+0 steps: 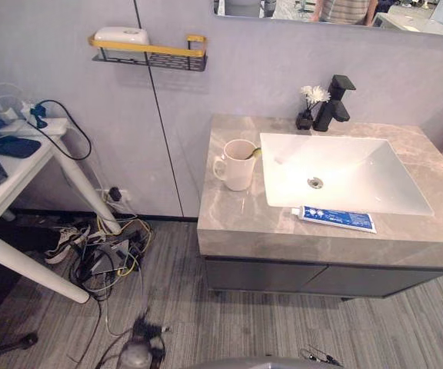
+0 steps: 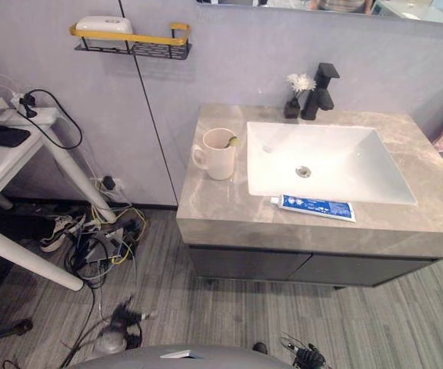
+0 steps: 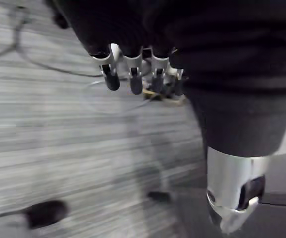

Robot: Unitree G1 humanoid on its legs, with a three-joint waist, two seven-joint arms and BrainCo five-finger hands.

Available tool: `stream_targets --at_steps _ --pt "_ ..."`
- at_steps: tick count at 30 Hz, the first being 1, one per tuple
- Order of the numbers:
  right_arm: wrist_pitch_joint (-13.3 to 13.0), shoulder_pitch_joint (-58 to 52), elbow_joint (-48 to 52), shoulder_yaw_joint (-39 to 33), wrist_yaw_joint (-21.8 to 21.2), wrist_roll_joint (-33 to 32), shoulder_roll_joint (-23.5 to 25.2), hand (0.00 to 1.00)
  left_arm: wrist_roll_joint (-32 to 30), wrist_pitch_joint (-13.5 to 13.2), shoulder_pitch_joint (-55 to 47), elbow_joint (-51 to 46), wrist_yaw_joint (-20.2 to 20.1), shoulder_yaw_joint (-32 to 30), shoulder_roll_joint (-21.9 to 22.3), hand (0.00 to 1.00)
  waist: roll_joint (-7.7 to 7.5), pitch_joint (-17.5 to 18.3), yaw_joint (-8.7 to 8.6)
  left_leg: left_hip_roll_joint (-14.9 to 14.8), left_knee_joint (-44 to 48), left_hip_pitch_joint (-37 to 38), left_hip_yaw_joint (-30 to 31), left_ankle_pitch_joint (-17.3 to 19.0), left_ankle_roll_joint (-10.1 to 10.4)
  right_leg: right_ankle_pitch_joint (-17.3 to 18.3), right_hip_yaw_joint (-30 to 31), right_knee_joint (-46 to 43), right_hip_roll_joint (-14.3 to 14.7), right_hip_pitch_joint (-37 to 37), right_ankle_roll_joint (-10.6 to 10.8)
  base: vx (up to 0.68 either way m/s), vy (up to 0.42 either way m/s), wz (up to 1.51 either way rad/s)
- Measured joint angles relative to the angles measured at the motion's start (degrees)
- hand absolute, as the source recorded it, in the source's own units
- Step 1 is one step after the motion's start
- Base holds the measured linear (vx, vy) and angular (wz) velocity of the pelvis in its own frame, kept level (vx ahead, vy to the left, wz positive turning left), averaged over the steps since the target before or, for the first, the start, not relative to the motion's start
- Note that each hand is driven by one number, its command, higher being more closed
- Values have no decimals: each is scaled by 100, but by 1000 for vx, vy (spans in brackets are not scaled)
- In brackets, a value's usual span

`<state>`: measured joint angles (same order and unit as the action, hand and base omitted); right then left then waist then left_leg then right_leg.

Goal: Organize washtable

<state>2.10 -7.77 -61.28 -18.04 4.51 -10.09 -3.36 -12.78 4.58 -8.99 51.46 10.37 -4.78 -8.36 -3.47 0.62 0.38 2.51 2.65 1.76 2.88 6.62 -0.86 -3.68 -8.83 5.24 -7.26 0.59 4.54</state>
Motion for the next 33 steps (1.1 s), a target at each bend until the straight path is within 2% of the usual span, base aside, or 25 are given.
stream_targets --at_steps 3,10,11,17,25,27,33 --pt "88 38 -7 -86 -5 -1 11 0 98 56 4 742 -65 -474 38 0 6 -51 2 2 -23 113 -70 3 -3 -6 46 0 -10 78 9 -16 18 -10" --pt "114 106 -248 -406 -66 -238 34 0 799 95 -71 935 -265 -1153 187 0 25 -53 11 -2 -73 104 -89 -2 2 -10 44 2 -11 72 21 -34 6 -3" --pt "114 252 -423 -733 -201 -455 118 0 1008 96 -31 981 -317 -1503 341 0 104 -48 20 11 -182 251 -61 -34 1 43 9 0 -16 136 47 0 0 0" --pt "114 251 -424 -736 -203 -454 118 0 1011 94 -31 982 -325 -1502 343 0 103 -47 20 8 -182 257 -62 -34 1 43 9 0 -16 141 47 0 0 0" --pt "107 236 -648 -1246 -258 -392 128 0 1244 -114 -13 1205 -484 -1375 358 0 160 -40 17 2 -184 486 -87 -34 1 43 14 -1 -20 371 48 -5 2 0" --pt "107 220 -685 -1391 -304 -378 131 0 1268 -250 8 1332 -533 -1323 350 0 201 -60 11 0 -188 545 -103 -35 1 42 18 -1 -25 462 50 -74 18 -3" --pt "104 174 -835 -1658 -332 -179 105 0 1465 -318 -18 1374 -592 -1250 334 0 187 -61 11 -36 -297 554 -184 -31 65 60 39 2 0 436 44 -66 1 -3"
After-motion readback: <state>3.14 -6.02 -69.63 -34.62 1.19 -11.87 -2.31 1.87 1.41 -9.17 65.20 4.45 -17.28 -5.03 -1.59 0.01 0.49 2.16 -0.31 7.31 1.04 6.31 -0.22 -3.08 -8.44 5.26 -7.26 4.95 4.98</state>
